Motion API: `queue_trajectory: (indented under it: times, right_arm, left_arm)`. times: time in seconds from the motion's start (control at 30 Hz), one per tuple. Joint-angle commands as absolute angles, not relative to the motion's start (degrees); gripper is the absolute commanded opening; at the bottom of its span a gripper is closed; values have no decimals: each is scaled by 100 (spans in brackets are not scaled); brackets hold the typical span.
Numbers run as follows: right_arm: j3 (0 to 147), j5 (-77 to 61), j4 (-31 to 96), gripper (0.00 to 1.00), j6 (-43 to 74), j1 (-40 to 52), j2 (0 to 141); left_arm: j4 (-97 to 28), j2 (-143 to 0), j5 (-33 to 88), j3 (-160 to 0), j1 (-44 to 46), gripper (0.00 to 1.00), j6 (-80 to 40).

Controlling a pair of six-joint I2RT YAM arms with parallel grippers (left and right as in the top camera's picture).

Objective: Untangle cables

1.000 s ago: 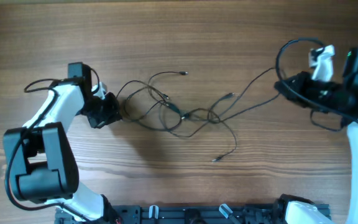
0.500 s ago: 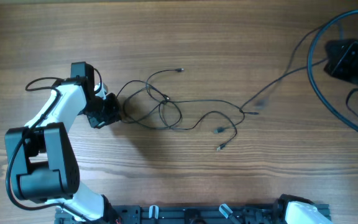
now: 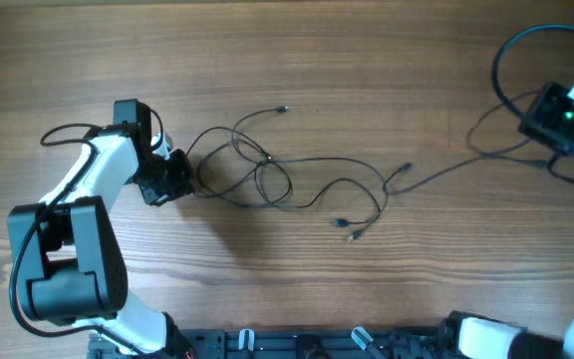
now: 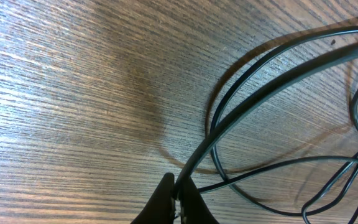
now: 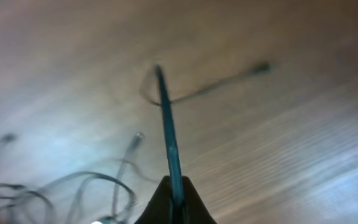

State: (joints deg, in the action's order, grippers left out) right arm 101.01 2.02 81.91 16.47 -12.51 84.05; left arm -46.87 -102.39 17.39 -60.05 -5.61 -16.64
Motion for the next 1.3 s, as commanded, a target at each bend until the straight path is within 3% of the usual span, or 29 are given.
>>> queue_trajectory:
  times: [0.0,0.1,0.2,0.4,0.8,1.2,1.27]
  right_arm:
    - [10009,528,8388,5,1684,-1238,9054]
    - [10009,246,8589,20,1363,-1238,9494]
    - [10007,-137,8792,42,952,-1238,9852]
    - [9988,-886,9032,62,429,-1238,10114]
    - [9487,-908,8949,62,646,-1232,9852]
    - [6932,-902,7140,62,1708,-1221,7843]
    - [6431,-906,6770,66,1914,-1216,7592]
  left_arm:
    - [-4678,-10191,1660,-5988,-534,4,-1673]
    - [-4685,-10191,1660,-5988,-534,4,-1675]
    - [-4683,-10191,1660,-5988,-534,4,-1673]
    - [-4683,-10191,1660,-5988,-534,4,-1673]
    - [-4678,-10191,1660,-5988,-534,4,-1675]
    - [-4674,-10191,1660,-5988,-534,4,-1673]
    - [-4672,-10191,1660,-5988,-534,4,-1675]
